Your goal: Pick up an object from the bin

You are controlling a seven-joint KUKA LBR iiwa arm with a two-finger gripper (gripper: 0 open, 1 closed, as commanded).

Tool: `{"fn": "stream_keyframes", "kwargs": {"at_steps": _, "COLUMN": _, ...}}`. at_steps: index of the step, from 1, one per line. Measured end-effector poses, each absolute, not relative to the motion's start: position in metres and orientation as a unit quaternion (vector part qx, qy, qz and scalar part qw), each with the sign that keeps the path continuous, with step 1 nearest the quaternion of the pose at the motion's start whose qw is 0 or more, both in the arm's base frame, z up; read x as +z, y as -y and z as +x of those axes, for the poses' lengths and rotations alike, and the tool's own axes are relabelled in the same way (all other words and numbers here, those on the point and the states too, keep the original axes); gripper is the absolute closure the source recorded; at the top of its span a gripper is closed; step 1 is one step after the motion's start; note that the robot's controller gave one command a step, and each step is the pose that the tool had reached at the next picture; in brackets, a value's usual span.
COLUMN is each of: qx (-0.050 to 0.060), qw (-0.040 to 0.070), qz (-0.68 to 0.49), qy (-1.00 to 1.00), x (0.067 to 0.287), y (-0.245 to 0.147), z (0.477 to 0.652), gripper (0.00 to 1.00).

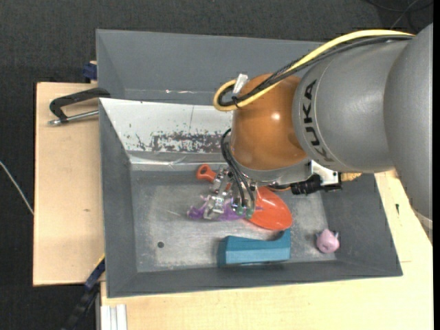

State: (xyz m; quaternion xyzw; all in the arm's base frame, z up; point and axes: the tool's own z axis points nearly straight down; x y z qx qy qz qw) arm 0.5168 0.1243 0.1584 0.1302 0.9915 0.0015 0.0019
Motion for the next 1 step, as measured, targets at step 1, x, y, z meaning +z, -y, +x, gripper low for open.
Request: {"fn": "stream_keyframes", "kwargs": {"at_steps": 1, "qx": 0.001, "qw": 0.002, "qz": 0.123, "qy": -0.992, "x": 0.2565, "y": -0.1320, "z": 0.5318, "gripper": 1.00}}
